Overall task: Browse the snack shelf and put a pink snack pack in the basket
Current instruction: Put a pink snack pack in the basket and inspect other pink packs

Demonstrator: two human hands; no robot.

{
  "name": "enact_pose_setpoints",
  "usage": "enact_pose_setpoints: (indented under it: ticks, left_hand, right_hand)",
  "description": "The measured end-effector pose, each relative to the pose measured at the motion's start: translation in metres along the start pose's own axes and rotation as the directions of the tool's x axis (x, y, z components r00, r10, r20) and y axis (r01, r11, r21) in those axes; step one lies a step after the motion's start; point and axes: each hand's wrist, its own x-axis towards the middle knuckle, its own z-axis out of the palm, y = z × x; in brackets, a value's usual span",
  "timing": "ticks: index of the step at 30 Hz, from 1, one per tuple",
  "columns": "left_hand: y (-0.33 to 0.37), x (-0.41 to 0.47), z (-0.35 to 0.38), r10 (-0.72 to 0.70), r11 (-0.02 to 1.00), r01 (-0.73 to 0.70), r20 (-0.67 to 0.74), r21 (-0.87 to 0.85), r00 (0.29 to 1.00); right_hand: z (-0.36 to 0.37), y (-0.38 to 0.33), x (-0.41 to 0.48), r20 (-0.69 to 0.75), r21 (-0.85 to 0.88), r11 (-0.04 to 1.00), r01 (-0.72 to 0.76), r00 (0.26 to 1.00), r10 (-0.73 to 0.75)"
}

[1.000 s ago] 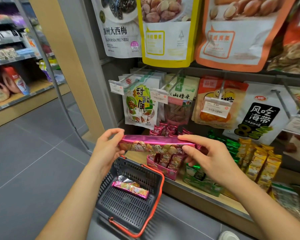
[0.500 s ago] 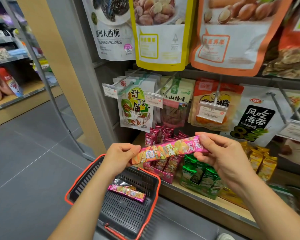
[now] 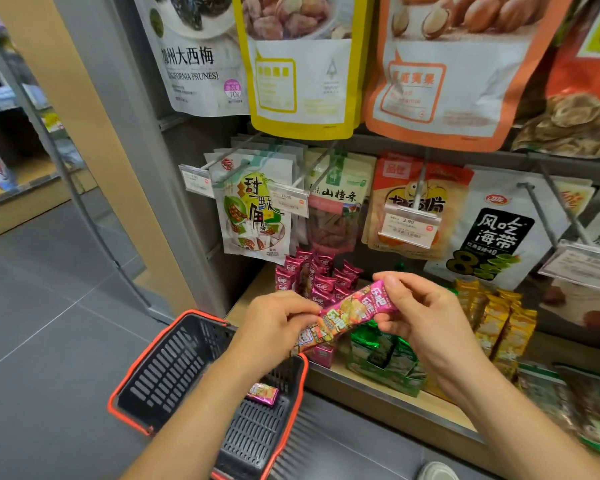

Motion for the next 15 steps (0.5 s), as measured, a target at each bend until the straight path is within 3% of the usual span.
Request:
enact_pose_setpoints:
  ticks: [4,7,10,12,15]
  left_hand:
    - [0.000,0.001,0.005,0.124,0.986,-0.117,-0.057,0.115,0.991]
    - [0.000,0.003,0.009,0.049,0.998,-0.047,-0.047,0.032,0.998]
    - [-0.009,0.015,0.011,-0.156,0.987,0.157,0.036,-0.036,0.987]
    - [-0.022,0.027,0.011,-0.222,0.974,0.216,0.079,0.073,0.972]
    - [-0.040,0.049,0.014,-0.232,0.947,0.200,0.105,0.253,0.967]
  right_hand:
    - [-0.004,-0.004,0.001,0.135,-0.221,0.975,0.031,0.991,-0.001]
    - [-0.004,-0.002,0.001,0.162,-0.303,0.944,0.130,0.983,-0.084]
    - [-0.002,0.004,0.001,0.183,-0.534,0.761,0.368,0.929,-0.321]
    - [0.001,0.008,-0.001,0.199,-0.638,0.612,0.467,0.868,-0.455]
    - [0.007,0.012,0.000,0.170,-0.651,0.531,0.542,0.786,-0.594]
